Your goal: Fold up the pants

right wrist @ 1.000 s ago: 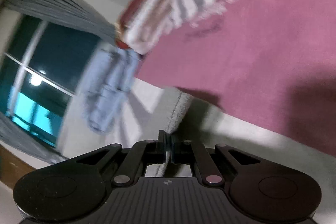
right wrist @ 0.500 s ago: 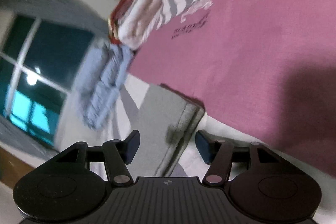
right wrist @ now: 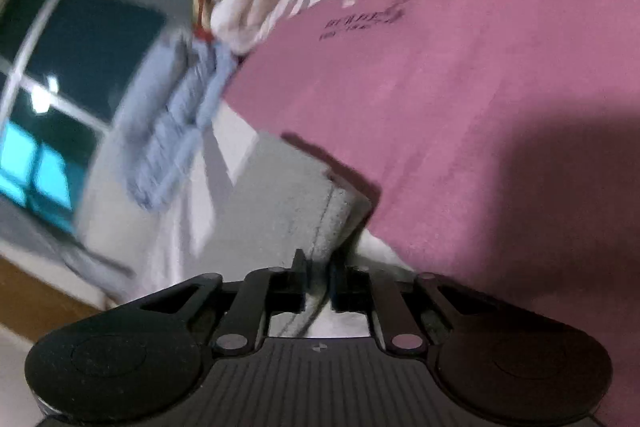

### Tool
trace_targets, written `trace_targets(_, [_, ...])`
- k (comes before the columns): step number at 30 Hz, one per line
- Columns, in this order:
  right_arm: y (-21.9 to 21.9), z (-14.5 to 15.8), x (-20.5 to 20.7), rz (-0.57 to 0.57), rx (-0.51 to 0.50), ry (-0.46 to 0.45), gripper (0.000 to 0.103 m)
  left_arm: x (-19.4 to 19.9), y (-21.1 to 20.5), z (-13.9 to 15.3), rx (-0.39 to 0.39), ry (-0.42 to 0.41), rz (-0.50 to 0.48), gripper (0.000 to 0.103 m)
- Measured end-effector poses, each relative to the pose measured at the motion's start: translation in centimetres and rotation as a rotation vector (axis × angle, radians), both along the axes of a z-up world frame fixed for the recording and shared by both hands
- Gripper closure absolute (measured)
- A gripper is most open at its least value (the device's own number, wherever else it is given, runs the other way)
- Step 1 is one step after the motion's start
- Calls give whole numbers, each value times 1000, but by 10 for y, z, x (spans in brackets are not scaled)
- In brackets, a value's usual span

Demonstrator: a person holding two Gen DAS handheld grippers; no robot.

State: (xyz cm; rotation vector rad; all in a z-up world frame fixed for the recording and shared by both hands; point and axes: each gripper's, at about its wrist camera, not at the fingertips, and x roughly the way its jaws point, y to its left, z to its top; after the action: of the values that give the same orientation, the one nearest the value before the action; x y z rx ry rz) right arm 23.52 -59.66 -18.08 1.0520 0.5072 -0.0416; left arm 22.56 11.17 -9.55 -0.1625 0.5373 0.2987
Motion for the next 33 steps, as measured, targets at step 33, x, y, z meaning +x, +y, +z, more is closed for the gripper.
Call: trace_targets(33, [228,7,-8,464,244,-68,79,-47,27,3,-140,-38,-4,7])
